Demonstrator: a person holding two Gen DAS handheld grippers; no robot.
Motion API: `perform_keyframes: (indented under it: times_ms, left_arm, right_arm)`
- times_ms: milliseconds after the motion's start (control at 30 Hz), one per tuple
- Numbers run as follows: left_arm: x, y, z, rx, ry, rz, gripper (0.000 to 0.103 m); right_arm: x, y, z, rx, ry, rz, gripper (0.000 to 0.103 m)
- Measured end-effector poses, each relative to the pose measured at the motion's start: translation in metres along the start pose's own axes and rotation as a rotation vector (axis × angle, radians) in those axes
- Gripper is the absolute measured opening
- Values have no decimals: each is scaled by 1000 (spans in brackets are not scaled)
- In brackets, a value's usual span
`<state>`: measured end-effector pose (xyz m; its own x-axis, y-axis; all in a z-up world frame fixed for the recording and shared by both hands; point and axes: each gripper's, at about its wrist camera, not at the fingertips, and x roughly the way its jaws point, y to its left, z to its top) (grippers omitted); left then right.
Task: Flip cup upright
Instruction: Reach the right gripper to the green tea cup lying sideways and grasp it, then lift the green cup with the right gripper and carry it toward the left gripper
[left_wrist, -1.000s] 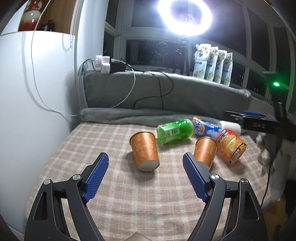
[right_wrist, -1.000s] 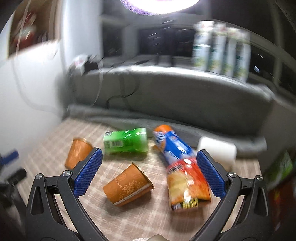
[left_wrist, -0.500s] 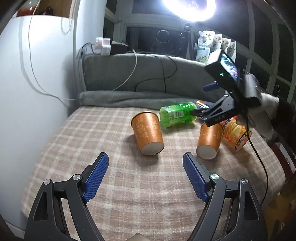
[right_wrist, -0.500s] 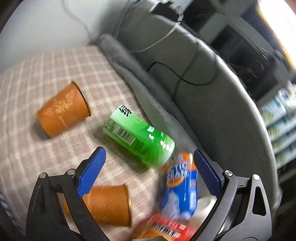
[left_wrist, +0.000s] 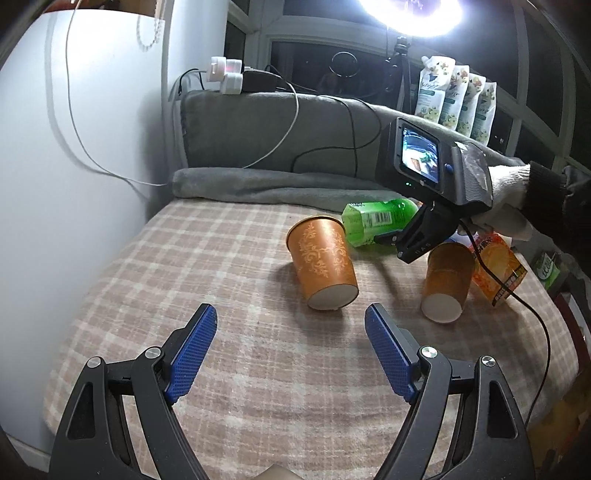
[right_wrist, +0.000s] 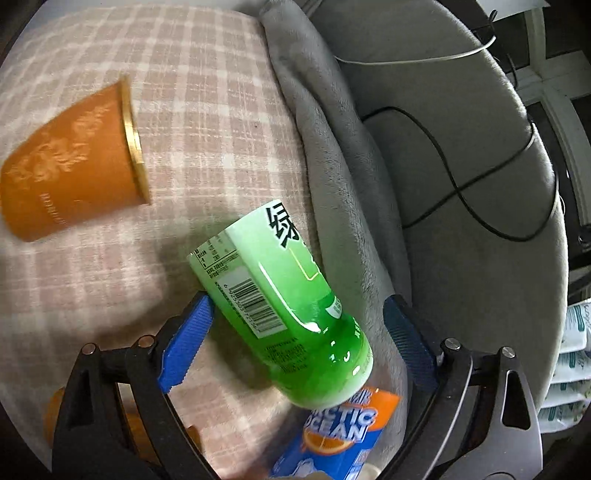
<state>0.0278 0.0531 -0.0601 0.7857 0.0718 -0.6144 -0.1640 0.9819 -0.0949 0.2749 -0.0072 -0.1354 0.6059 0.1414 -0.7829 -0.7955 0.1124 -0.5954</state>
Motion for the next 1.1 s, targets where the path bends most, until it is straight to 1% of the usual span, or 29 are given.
perform_keyframes:
  times_ms: [100,167,233,367,467,600,767,967,1100]
  left_arm:
    - [2,0,1,1,1,8,82]
    - [3,1,2,-2,1,9,82]
    - [4,1,2,-5,3,10,82]
    - [6,1,2,-7,10,8,82]
    - [5,-1,2,-5,8,4,82]
    - [2,-3,1,-1,-1,2,82]
    - [-5,-4,0,0,-14,2,82]
    - [-15,-7,-1,6,-33,-10,82]
    - [-24,-9,-2,12,-48,-25,82]
  right_arm:
    - [7,-1,-2,-19,11,25,84]
    - [10,-1,-4,-29,10,32,83]
    - [13,-1,-8,-41,-1,28,79]
    - [13,0,-14,-31,-17,24,76]
    - [3,2,-21,-11,-32,20,75]
    - [-24,-3,-22,39,-65,11,73]
    - [-57,-22,-31,149,-127,43,72]
    - [-107,-39,-48,278,-209,66,72]
    - [-149,-47,-69,386,-272,107,72]
